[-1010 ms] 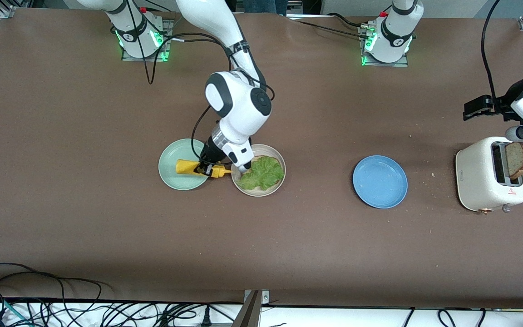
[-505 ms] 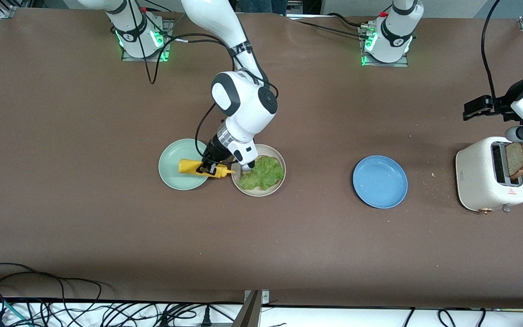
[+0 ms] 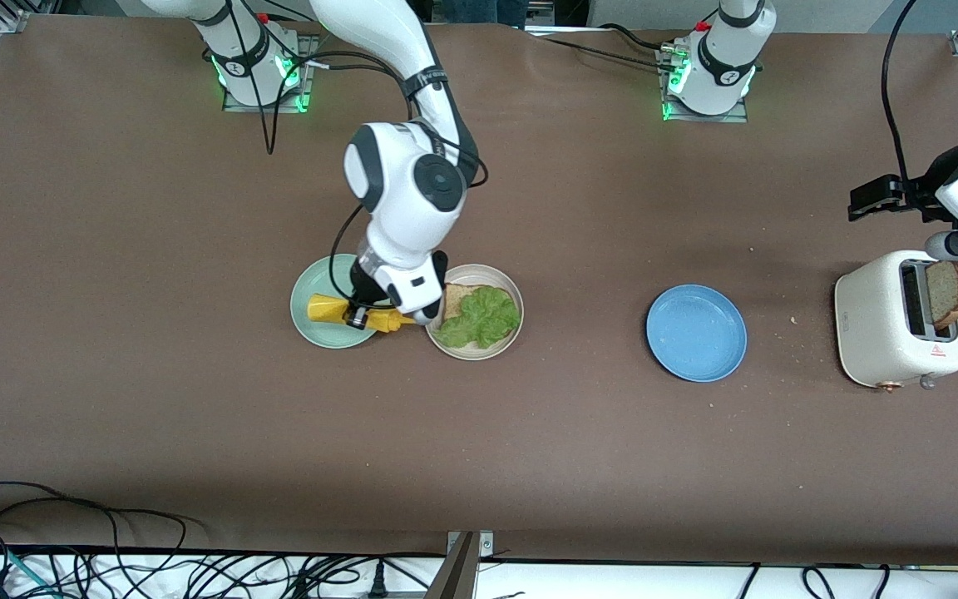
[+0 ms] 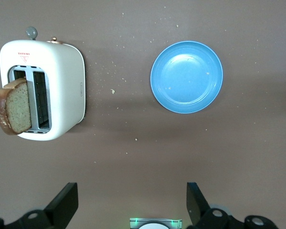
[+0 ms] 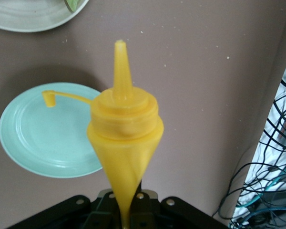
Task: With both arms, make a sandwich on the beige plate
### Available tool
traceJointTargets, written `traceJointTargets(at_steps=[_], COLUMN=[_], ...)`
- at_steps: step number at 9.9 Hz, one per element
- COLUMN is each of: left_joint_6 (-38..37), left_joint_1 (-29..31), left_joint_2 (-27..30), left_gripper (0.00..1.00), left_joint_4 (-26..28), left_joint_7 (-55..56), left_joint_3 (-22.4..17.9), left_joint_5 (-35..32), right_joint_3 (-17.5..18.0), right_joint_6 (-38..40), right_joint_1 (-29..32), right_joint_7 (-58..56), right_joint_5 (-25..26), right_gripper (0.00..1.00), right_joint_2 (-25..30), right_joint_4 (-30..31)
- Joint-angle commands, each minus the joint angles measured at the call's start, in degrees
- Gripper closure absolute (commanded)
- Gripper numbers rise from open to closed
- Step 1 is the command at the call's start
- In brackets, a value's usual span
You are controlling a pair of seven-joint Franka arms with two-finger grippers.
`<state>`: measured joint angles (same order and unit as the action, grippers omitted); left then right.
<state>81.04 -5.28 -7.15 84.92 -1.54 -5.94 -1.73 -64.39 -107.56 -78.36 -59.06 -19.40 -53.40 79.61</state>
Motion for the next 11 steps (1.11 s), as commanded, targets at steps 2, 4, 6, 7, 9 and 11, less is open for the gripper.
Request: traceJointTargets(at_steps=[2, 4, 6, 7, 9, 11], left_joint_6=[-0.1, -0.1, 0.2, 1.7, 4.1, 8.4], left_joint_1=[0.0, 0.0, 0.9, 1.5, 5.0, 10.5], left_joint_2=[-0.3, -0.3, -0.4, -0.4, -1.5, -3.5], left_gripper=[0.00, 0.00, 0.00, 0.00, 0.00, 0.00], left_joint_4=[-1.0, -1.0, -1.0, -0.9, -0.7, -0.4], left_joint_7=[0.0, 0.0, -0.7, -1.4, -9.3, -17.4], left_joint_3=[0.2, 0.2, 0.1, 0.1, 0.0, 0.0], left_joint_5=[-1.9, -1.9, -2.3, -4.8, -6.6, -6.6], right_joint_3=[-9.3, -13.9, -16.8, -17.6, -17.8, -17.9], right_joint_6=[6.2, 11.1, 14.4, 16.3, 18.5, 20.0], right_joint_1=[0.1, 3.7, 6.4, 8.1, 12.1, 14.6], right_joint_7=[-12.4, -20.4, -27.7, -31.0, -37.6, -44.2], right_joint_5=[-10.6, -19.6, -25.0, -27.7, -32.8, -36.5], right_gripper=[0.99, 0.99, 0.99, 0.99, 0.99, 0.99], right_joint_2=[1.0, 2.0, 2.1, 3.0, 5.4, 5.8], right_joint_4=[-0.7, -0.2, -0.2, 0.4, 2.5, 4.6])
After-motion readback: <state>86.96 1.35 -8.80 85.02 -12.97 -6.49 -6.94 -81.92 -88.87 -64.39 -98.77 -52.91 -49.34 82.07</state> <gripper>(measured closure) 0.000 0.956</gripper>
